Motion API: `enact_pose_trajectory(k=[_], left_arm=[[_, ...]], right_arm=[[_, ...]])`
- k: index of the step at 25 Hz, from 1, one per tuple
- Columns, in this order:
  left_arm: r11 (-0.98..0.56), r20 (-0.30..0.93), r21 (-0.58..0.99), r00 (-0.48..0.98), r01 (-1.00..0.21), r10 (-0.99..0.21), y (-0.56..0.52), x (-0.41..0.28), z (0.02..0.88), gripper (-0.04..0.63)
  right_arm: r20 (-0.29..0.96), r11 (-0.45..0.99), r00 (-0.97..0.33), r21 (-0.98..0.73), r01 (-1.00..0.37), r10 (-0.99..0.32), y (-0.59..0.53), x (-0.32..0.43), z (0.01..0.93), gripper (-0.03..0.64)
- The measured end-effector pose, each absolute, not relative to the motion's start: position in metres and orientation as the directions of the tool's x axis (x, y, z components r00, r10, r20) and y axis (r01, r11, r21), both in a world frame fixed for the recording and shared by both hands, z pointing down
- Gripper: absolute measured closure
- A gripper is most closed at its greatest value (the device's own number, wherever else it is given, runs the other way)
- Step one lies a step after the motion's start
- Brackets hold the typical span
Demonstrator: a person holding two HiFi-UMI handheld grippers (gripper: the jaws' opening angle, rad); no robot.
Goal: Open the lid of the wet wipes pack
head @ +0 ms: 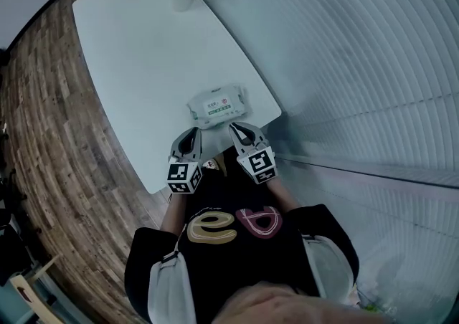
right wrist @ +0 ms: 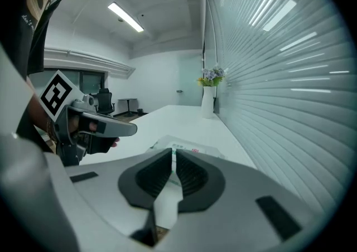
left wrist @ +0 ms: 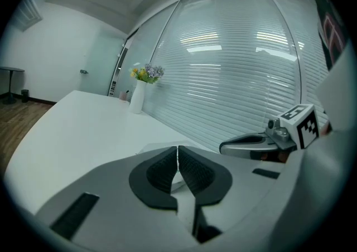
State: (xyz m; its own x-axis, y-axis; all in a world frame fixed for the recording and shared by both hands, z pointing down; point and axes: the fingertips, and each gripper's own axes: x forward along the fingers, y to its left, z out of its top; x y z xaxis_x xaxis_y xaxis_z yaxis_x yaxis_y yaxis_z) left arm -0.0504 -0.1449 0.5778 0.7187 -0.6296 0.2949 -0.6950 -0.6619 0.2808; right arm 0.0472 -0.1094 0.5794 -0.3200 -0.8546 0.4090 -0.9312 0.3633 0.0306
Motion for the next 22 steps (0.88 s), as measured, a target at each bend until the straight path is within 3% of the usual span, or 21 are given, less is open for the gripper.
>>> enact_pose_trajectory(k=[14,22], left_arm=[[-0.612,0.319,0.257,0.663,-0.748,-0.677,-0.177,-0.026,0.577,0.575],[-0.550,0.333,0.243,0.601,-0.799,-0.726,-0.192,-0.026,0.580,0.575]], right_arm=[[0.412,0.517,-0.447,0.070,-0.853,-0.794,-0.160,0.066,0.566,0.574],[0.483,0.672,-0.538,0.153,-0.725,-0.691,-0.181,0.062,0.568,0.500]])
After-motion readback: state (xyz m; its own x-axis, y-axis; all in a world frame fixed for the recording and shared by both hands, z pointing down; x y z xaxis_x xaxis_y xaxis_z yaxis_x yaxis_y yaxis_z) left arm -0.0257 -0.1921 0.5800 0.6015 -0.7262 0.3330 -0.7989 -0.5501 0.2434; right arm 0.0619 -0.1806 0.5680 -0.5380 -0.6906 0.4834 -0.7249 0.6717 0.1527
